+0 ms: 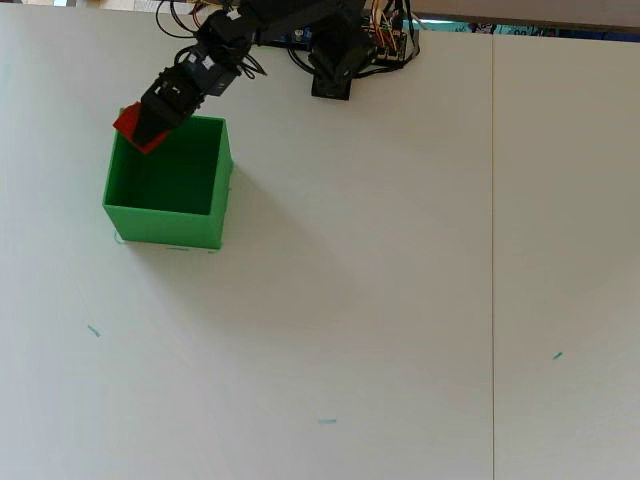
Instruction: Grasp a red block and put it in the green bin.
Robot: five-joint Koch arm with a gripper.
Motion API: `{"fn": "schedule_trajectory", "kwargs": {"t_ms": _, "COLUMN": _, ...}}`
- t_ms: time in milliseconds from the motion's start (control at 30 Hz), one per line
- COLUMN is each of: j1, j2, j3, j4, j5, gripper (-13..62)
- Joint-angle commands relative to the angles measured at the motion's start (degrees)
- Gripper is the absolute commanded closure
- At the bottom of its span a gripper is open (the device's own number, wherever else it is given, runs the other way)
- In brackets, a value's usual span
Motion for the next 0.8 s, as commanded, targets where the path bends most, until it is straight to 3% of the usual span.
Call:
{"fn": "schedule_trajectory", "kwargs": {"t_ms": 0, "j1": -0.09, "j2": 0.53, "j3": -4.75, "j4": -1.23, "j5": -0.18, "gripper": 45.7}}
{"fn": "schedule_trajectory", "kwargs": {"t_ms": 100, "j1": -0.09, "j2": 0.53, "j3": -4.75, "j4": -1.49, "j5": -0.09, "gripper": 45.0}}
{"fn": "schedule_trajectory", "kwargs": {"t_ms": 200, "j1": 0.09, "j2": 0.53, "j3": -4.75, "j4": -1.23, "j5": -0.18, "gripper": 22.8}}
{"fn": "schedule_trajectory", "kwargs": {"t_ms": 767, "j1": 0.88, "j2": 0.62, "j3": -4.75, "j4": -0.35, "j5": -0.18, "gripper": 21.9}}
